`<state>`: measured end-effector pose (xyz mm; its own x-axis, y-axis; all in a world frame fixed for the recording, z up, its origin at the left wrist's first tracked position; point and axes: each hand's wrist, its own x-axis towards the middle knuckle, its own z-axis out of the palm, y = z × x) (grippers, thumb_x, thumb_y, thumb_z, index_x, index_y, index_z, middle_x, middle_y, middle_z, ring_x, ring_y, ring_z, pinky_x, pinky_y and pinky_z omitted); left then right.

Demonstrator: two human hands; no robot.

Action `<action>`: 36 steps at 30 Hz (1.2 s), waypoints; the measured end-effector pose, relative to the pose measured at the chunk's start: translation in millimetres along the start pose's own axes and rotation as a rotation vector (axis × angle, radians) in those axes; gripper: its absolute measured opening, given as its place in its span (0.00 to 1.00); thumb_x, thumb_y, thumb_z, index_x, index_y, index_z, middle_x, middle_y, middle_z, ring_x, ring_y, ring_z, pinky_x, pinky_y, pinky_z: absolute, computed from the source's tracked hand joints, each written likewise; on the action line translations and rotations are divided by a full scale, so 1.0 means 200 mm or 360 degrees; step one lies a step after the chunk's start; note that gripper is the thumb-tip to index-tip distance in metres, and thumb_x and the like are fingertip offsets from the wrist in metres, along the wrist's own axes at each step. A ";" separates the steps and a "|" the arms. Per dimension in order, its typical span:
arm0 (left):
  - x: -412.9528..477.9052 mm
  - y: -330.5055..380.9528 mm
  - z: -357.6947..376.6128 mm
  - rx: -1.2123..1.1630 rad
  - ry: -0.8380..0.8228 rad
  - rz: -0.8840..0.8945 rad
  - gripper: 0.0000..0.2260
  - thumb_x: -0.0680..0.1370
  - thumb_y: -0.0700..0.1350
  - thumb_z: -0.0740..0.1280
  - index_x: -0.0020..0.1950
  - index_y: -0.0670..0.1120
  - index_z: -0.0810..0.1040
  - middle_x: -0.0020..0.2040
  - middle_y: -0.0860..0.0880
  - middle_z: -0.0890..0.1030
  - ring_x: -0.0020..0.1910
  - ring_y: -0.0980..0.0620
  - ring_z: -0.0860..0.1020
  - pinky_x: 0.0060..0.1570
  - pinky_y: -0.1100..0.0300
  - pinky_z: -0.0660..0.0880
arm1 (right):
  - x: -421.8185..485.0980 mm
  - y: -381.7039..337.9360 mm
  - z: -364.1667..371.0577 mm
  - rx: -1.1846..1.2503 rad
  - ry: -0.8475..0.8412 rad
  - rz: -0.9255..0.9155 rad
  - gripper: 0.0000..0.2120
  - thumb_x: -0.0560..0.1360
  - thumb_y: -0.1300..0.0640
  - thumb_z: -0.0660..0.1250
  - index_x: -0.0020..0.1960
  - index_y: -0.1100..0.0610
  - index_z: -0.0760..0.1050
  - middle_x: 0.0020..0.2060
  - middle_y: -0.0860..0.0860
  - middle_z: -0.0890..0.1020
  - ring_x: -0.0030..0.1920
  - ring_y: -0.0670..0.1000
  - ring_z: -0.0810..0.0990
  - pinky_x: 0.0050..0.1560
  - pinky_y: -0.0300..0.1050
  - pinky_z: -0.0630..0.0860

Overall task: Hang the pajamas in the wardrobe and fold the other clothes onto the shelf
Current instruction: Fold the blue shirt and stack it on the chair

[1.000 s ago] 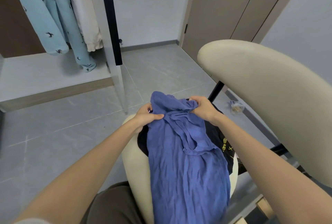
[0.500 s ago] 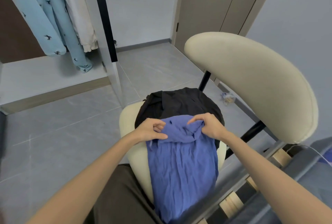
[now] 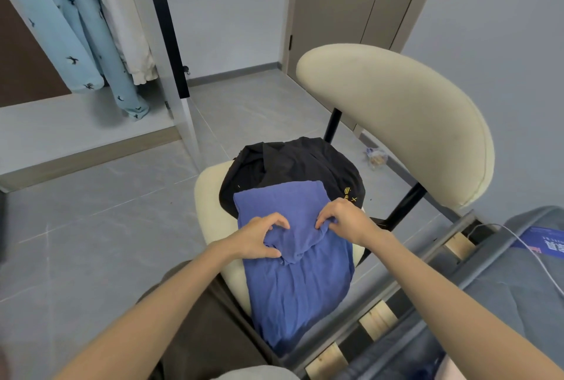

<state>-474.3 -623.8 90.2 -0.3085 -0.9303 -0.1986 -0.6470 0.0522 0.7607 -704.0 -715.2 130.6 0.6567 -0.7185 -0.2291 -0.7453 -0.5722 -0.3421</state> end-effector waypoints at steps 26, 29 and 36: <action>0.28 -0.17 -0.24 0.0713 0.0195 -0.0729 0.25 0.76 0.54 0.66 0.69 0.47 0.66 0.63 0.44 0.73 0.64 0.43 0.69 0.62 0.49 0.64 | 0.45 -0.10 -0.09 -0.0420 -0.0409 0.0315 0.34 0.72 0.53 0.72 0.73 0.56 0.62 0.67 0.56 0.67 0.69 0.59 0.61 0.66 0.54 0.67; 0.28 -0.18 -0.27 0.0738 0.0123 -0.0642 0.13 0.77 0.54 0.65 0.54 0.46 0.72 0.52 0.48 0.77 0.56 0.46 0.74 0.55 0.54 0.62 | 0.46 -0.11 -0.11 -0.0610 -0.0317 0.0231 0.24 0.70 0.51 0.73 0.64 0.56 0.72 0.60 0.54 0.71 0.64 0.57 0.66 0.63 0.52 0.67; 0.29 -0.04 -0.55 0.0277 0.0298 -0.0473 0.09 0.76 0.47 0.68 0.49 0.42 0.76 0.48 0.46 0.79 0.47 0.47 0.75 0.46 0.55 0.71 | 0.52 -0.17 -0.44 -0.0618 -0.0269 0.0212 0.18 0.70 0.53 0.74 0.56 0.56 0.72 0.54 0.53 0.78 0.55 0.56 0.76 0.43 0.47 0.67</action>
<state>-410.7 -718.1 140.1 0.0325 -0.9634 -0.2660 -0.8024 -0.1838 0.5677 -621.3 -805.6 198.7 0.5374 -0.7397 -0.4050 -0.7915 -0.6082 0.0606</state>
